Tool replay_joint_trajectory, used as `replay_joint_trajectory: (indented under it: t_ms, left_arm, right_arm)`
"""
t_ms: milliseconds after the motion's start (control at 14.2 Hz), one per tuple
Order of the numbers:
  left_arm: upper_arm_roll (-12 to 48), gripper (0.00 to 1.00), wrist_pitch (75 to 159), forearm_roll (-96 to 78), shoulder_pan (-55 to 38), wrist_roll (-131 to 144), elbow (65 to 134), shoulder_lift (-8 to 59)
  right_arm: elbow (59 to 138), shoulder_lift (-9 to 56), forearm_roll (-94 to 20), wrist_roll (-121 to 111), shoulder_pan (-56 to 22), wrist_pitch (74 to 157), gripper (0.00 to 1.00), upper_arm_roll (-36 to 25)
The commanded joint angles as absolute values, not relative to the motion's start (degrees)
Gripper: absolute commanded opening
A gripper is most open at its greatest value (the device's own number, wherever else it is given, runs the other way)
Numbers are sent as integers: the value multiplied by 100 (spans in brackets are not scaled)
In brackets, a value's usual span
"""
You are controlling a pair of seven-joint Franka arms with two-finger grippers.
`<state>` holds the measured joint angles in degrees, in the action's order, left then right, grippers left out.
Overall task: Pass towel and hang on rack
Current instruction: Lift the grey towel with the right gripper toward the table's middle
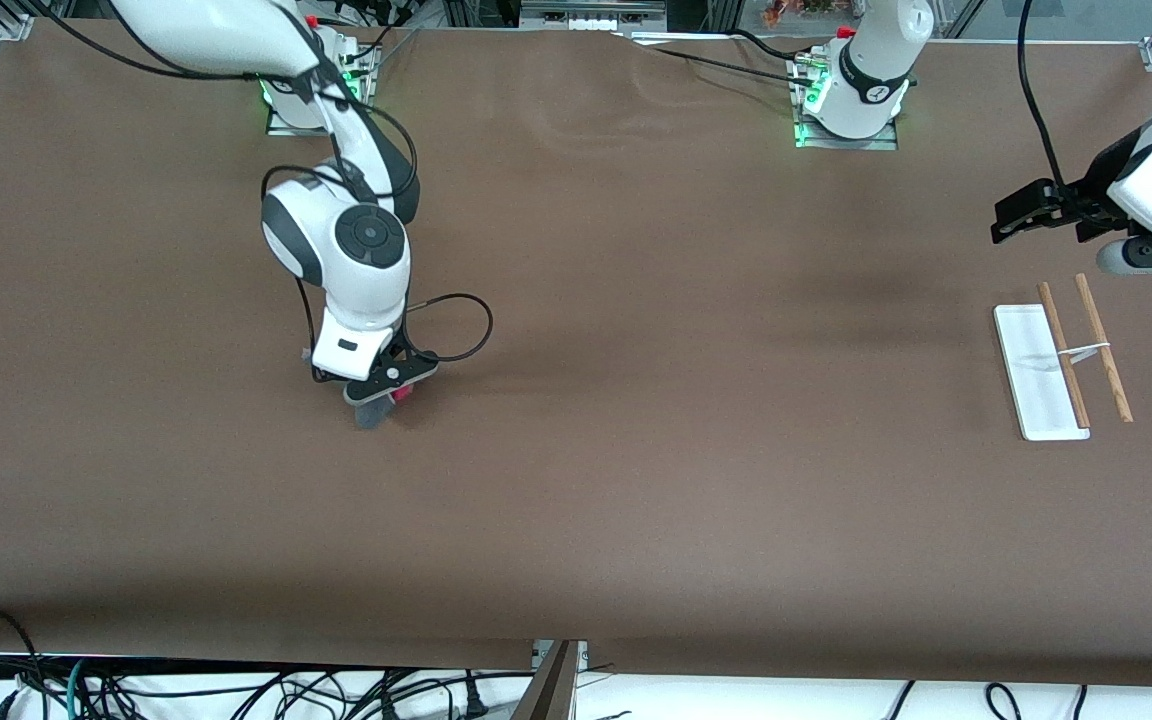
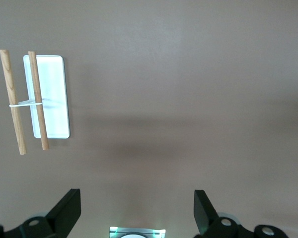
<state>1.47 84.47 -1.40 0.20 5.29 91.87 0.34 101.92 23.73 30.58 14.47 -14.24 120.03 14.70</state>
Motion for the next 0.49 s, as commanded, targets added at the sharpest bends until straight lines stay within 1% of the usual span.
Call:
replay_joint_trajectory:
  t_ms: [0, 212, 423]
  left_arm:
    - [149, 100, 8324, -79, 97, 361, 9114, 0]
    - [176, 100, 8341, -79, 88, 369, 9105, 0]
    - [176, 100, 8332, -79, 88, 360, 9097, 0]
  right_arm:
    - [9215, 2276, 2297, 1441, -1397, 10885, 0, 1853]
    - [8466, 2268, 1978, 1512, -1415, 10206, 0, 2327]
    - [7973, 2268, 1986, 1993, -1441, 9914, 0, 2925]
